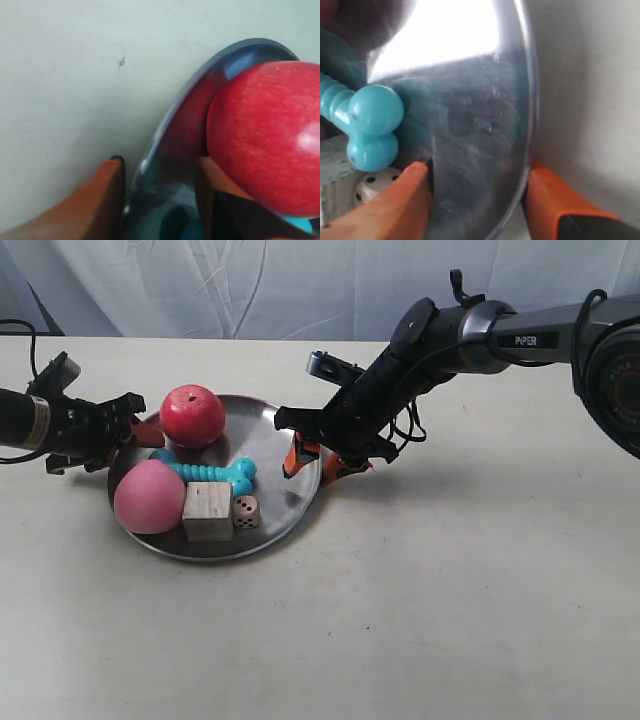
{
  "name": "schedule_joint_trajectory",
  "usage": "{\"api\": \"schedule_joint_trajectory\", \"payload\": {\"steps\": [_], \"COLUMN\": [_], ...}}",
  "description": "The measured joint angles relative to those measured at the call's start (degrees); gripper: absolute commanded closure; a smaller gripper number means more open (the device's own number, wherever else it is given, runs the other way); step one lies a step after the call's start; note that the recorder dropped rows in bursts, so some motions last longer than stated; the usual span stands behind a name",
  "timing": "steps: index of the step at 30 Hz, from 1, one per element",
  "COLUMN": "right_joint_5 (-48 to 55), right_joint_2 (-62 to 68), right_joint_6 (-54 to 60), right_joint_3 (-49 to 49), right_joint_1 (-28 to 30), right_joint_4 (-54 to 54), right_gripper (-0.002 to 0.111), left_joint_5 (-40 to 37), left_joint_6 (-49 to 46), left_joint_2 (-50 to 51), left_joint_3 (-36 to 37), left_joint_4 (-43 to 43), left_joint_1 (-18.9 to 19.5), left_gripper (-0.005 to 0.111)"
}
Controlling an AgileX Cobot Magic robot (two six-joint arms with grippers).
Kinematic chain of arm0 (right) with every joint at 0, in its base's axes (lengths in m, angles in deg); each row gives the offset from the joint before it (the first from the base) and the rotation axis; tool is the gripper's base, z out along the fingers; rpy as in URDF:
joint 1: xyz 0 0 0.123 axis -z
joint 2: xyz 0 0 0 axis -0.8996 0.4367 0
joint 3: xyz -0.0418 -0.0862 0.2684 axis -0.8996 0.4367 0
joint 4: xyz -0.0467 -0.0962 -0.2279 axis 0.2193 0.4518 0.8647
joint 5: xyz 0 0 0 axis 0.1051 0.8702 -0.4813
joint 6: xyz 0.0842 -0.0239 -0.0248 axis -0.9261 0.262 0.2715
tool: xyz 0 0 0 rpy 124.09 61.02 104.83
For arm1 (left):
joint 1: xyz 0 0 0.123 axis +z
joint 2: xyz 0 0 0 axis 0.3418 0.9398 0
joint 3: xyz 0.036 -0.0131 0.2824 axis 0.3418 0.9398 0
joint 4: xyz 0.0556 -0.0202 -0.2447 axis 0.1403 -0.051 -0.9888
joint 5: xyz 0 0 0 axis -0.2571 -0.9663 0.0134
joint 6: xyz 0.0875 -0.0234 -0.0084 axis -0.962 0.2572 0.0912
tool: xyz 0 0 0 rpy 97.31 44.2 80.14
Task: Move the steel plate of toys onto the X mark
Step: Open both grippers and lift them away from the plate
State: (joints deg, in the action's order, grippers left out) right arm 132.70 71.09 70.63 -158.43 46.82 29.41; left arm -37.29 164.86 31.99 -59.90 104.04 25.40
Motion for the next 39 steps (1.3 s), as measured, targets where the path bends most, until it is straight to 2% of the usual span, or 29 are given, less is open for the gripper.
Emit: {"api": "schedule_joint_trajectory", "payload": {"steps": [4, 20, 23, 27, 30, 34, 39], "right_joint_5": [0.0, 0.11, 0.41, 1.68, 3.36, 6.28, 8.02], "right_joint_2": [0.0, -0.35, -0.93, -2.44, -3.84, -6.25, -10.26], "right_joint_6": [-1.15, -4.66, -6.96, -9.65, -11.02, -11.47, -11.69], "right_joint_3": [0.0, -0.02, -0.02, -0.02, -0.12, -0.12, 0.0], "right_joint_1": [0.37, 1.58, 2.56, 3.71, 4.16, 4.33, 4.33], "right_joint_4": [0.0, 5.27, 8.66, 13.33, 16.13, 20.78, 25.15], "right_gripper": [0.057, 0.057, 0.057, 0.058, 0.074, 0.109, 0.108], "left_joint_5": [-0.33, -0.59, 0.38, 2.71, 6.32, 12.09, 17.04], "left_joint_6": [0.26, 0.55, 0.55, 0.55, 0.55, 0.64, 0.69], "left_joint_2": [-0.19, -0.8, -1.99, -4.6, -6.84, -9.73, -14.38], "left_joint_3": [0.0, 0.0, 0.0, 0.0, 0.0, 0.0, 0.52], "left_joint_4": [0.0, 1.08, 1.08, 1.08, 1.08, 1.1, 1.1], "left_joint_1": [0.23, 6.09, 6.89, 7.85, 8.51, 8.55, 8.55], "left_gripper": [0.062, 0.063, 0.07, 0.087, 0.105, 0.107, 0.107]}}
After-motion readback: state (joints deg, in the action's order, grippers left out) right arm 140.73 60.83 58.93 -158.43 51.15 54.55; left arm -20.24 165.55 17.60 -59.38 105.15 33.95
